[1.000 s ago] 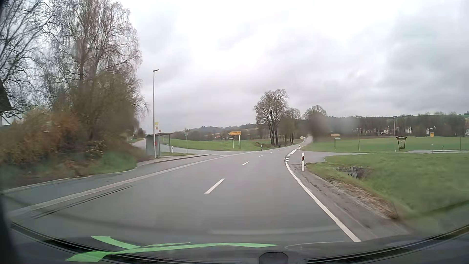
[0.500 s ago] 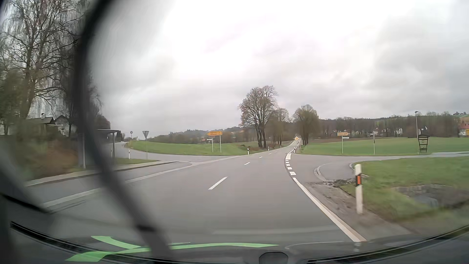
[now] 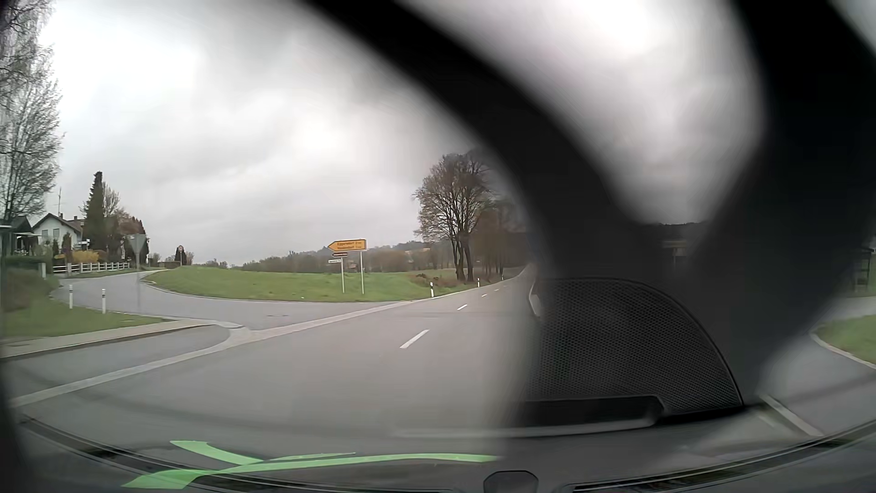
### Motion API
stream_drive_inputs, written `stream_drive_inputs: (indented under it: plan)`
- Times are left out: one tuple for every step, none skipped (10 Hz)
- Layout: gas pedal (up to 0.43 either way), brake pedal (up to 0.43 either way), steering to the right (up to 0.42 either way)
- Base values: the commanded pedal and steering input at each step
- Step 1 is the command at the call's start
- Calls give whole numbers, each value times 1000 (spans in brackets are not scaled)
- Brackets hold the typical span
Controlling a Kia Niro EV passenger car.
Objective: Follow the waypoints while adhering to traffic rules and regulations
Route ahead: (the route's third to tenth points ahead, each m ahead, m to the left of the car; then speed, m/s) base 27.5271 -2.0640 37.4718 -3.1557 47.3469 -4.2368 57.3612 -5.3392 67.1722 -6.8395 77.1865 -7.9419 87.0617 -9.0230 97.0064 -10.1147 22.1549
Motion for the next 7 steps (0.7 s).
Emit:
stream_drive_inputs:
  plan:
    - [138,0,22]
    - [138,0,22]
    - [138,0,21]
    - [138,0,20]
    - [130,0,18]
    - [130,0,16]
    - [130,0,16]
